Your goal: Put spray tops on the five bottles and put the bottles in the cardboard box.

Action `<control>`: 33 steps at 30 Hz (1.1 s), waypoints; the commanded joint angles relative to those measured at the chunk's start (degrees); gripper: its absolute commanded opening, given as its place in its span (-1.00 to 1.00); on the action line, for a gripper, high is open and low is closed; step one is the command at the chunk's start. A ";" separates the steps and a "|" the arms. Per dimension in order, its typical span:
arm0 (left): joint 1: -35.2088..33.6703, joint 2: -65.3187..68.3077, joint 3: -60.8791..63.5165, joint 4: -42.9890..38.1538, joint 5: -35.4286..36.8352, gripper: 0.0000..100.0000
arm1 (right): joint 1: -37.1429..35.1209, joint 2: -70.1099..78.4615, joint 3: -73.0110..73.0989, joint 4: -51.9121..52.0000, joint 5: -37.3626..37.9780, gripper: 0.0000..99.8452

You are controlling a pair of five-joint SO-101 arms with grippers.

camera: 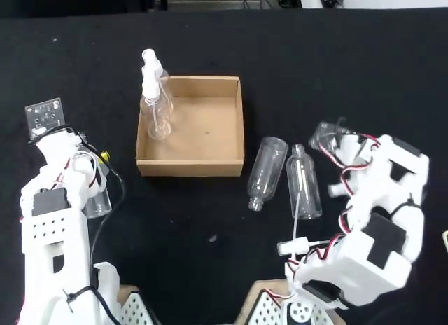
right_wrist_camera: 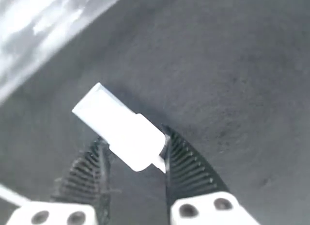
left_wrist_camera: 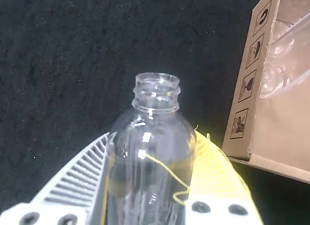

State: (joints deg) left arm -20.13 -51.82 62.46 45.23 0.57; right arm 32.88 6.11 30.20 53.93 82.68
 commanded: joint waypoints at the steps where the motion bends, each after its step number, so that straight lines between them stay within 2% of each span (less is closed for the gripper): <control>1: 0.22 -1.58 -0.84 -0.53 0.26 -0.94 | -0.70 -3.56 -3.65 -1.05 -30.24 -0.98; 3: 0.22 -1.58 -0.84 -0.53 0.26 -0.94 | 1.14 -2.59 -6.81 -0.97 -41.67 -0.97; 4: 0.22 -1.58 -0.84 -0.53 0.26 -0.94 | 1.67 -1.80 -8.22 -0.44 -44.13 -0.96; 8: 0.22 -1.49 -0.84 -0.53 0.26 -0.94 | 1.67 1.89 -11.65 8.70 -42.20 -0.63; 11: 0.22 -1.41 -0.84 -0.53 0.26 -0.94 | 0.53 3.82 -13.93 14.33 -36.40 -0.40; 13: 0.22 -1.32 -0.84 -0.53 0.26 -0.94 | -0.09 4.53 -15.78 14.68 -32.62 -0.38; 18: 0.22 -1.23 -0.84 -0.53 0.26 -0.94 | -0.26 5.32 -19.65 15.03 -21.27 -0.38; 27: 0.22 -1.23 -0.84 -0.53 0.26 -0.94 | -0.09 5.23 -15.87 19.96 1.23 -0.39; 33: 0.22 -1.14 -0.75 -0.53 0.26 -0.94 | 0.62 8.92 -11.56 9.67 7.65 -0.62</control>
State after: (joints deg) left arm -20.13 -51.82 62.46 45.23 0.57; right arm 32.79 14.46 17.80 68.18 87.78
